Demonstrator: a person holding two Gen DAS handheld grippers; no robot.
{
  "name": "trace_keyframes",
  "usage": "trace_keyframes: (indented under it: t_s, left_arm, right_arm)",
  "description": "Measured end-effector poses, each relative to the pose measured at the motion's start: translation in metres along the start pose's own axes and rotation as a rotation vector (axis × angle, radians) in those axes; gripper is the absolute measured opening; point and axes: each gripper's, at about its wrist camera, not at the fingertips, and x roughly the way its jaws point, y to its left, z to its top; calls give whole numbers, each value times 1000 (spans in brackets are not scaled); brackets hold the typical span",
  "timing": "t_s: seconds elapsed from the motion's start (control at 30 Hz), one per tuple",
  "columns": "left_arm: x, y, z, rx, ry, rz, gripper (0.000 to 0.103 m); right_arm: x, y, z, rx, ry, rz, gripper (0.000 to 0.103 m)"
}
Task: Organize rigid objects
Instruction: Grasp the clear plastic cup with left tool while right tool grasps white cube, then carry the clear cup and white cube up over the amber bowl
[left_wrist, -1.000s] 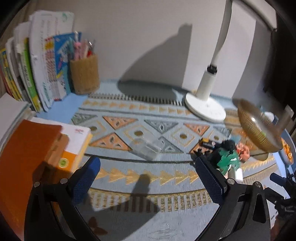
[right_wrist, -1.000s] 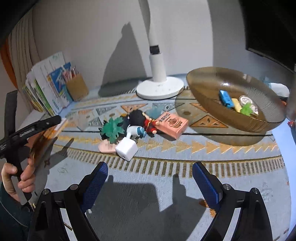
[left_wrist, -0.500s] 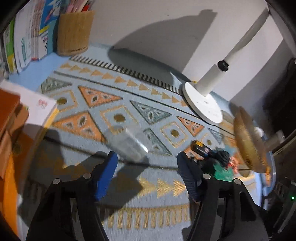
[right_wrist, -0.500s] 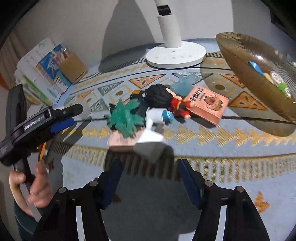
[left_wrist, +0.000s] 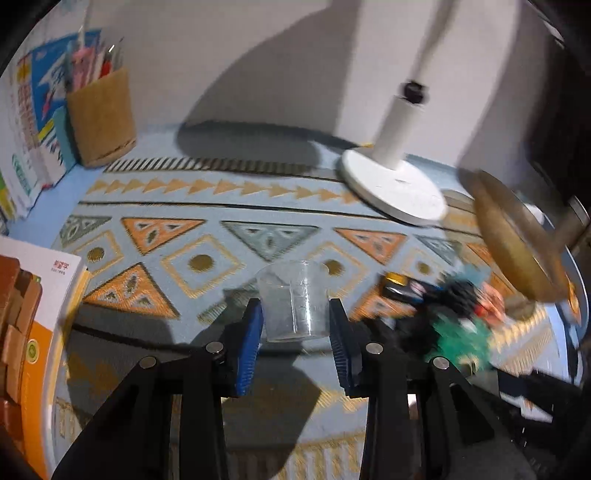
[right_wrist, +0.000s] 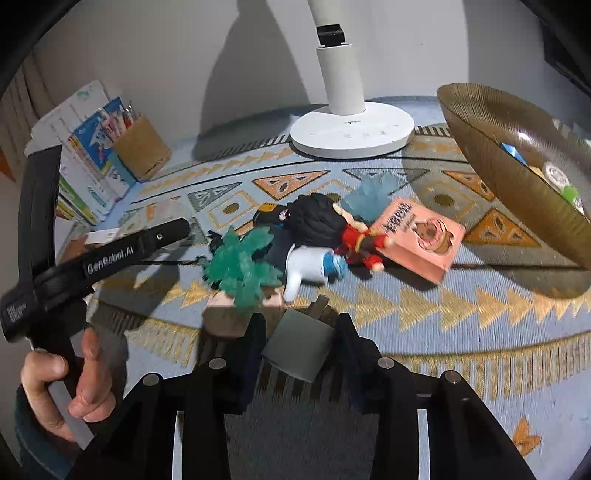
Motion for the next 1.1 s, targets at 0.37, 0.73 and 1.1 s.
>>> trace_keyframes:
  t_s: [0.37, 0.73, 1.1]
  left_arm:
    - [-61, -57, -74, 173, 27, -178, 32]
    - [-62, -115, -104, 305, 64, -155, 32]
    - [-88, -152, -70, 407, -28, -119, 32]
  right_arm:
    - [-79, -42, -88, -277, -27, -168, 38]
    - [-102, -80, -117, -120, -61, -105, 57]
    - [-103, -71, -113, -58, -113, -227, 31]
